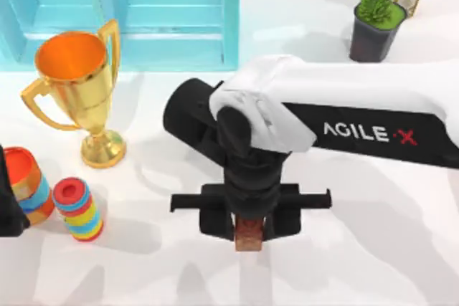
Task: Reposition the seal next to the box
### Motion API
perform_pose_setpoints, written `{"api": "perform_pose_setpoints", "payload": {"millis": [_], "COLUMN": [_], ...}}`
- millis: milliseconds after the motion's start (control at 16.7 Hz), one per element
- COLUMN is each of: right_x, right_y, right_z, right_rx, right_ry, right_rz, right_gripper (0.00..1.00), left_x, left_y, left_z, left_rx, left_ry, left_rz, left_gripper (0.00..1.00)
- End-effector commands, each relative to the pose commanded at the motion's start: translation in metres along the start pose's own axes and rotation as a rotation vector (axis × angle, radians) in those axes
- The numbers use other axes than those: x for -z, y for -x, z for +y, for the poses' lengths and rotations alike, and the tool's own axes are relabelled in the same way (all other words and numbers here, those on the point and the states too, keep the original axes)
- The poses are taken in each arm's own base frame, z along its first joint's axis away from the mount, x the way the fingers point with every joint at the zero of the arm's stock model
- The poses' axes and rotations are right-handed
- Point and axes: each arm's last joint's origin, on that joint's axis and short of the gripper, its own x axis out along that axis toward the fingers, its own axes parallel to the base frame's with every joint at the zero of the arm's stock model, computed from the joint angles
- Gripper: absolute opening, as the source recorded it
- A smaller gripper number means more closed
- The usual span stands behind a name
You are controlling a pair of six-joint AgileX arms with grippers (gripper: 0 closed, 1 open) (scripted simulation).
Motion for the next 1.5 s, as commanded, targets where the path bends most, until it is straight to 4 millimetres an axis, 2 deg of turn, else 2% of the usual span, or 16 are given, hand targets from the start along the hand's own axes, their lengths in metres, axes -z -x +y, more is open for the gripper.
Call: {"api": "perform_pose_setpoints", "payload": {"millis": [180, 480, 600, 720, 780, 900, 1080, 1260, 1380, 1500], "right_x": [0.0, 0.0, -0.012, -0.036, -0.051, -0.085, -0.128, -0.149, -0.153, -0.155], "right_y": [0.019, 0.018, 0.033, 0.061, 0.077, 0.107, 0.134, 0.133, 0.123, 0.113], "right_z": [-0.001, -0.001, -0.007, -0.022, -0.036, -0.076, -0.159, -0.23, -0.258, -0.273], "right_rx": [-0.005, -0.006, -0.052, -0.134, -0.176, -0.234, -0.226, -0.131, -0.065, -0.018], "right_ry": [0.001, 0.0, 0.002, 0.006, 0.008, 0.004, -0.02, -0.029, -0.014, 0.002], "right_rz": [-0.004, -0.001, -0.002, -0.016, -0.031, -0.071, -0.126, -0.105, -0.059, -0.015], "right_gripper": [0.0, 0.0, 0.0, 0.0, 0.0, 0.0, 0.0, 0.0, 0.0, 0.0], "left_x": [0.0, 0.0, 0.0, 0.0, 0.0, 0.0, 0.0, 0.0, 0.0, 0.0], "left_y": [0.0, 0.0, 0.0, 0.0, 0.0, 0.0, 0.0, 0.0, 0.0, 0.0], "left_z": [0.0, 0.0, 0.0, 0.0, 0.0, 0.0, 0.0, 0.0, 0.0, 0.0], "left_rx": [0.0, 0.0, 0.0, 0.0, 0.0, 0.0, 0.0, 0.0, 0.0, 0.0], "left_ry": [0.0, 0.0, 0.0, 0.0, 0.0, 0.0, 0.0, 0.0, 0.0, 0.0], "left_rz": [0.0, 0.0, 0.0, 0.0, 0.0, 0.0, 0.0, 0.0, 0.0, 0.0], "left_gripper": [1.0, 1.0, 1.0, 1.0, 1.0, 1.0, 1.0, 1.0, 1.0, 1.0]}}
